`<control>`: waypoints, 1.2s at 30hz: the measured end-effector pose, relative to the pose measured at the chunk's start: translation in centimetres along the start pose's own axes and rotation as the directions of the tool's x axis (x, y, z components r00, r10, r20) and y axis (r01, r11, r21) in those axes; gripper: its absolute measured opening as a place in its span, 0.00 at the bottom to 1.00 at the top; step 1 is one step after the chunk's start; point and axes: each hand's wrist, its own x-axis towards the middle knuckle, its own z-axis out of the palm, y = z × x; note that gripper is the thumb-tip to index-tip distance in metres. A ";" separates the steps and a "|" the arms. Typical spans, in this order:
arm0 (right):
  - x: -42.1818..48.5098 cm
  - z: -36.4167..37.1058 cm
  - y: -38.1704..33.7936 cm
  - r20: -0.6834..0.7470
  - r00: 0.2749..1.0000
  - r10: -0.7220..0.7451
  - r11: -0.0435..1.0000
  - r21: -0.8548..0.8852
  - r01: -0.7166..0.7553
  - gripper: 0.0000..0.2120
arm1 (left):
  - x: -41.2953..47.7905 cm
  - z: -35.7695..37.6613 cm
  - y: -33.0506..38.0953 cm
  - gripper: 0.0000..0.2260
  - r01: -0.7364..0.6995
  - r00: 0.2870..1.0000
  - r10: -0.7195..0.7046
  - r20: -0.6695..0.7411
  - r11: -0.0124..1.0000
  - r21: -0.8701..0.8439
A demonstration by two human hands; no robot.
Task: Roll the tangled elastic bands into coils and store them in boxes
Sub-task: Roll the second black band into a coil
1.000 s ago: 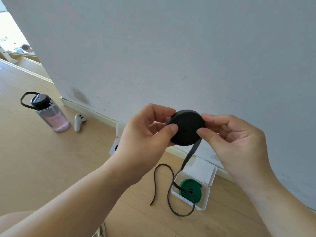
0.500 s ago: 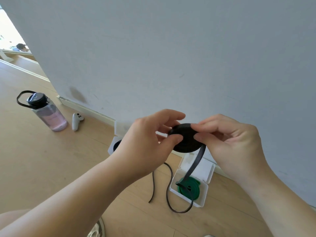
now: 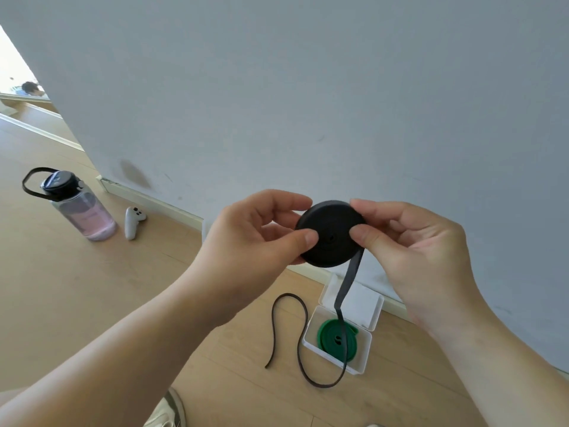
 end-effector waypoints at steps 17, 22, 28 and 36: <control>0.6 -0.1 1.1 -0.003 1.000 0.012 0.999 -0.048 -0.013 0.16 | 0.2 0.2 -0.1 0.10 0.069 0.995 -0.081 -0.061 0.981 -0.182; 0.7 -0.3 1.8 0.005 1.000 -0.023 0.987 -0.157 0.023 0.17 | -0.3 0.7 -0.5 0.08 0.059 0.998 -0.048 -0.046 0.960 0.275; 0.9 -0.6 2.4 0.129 0.968 -0.215 0.918 -0.312 0.245 0.14 | -0.5 1.3 -1.5 0.18 -0.176 0.981 0.191 0.020 0.856 0.486; 0.4 -1.0 2.1 0.122 0.992 0.015 0.952 -0.305 0.023 0.15 | -0.4 2.2 -2.1 0.15 -0.165 0.985 0.169 0.041 0.835 0.525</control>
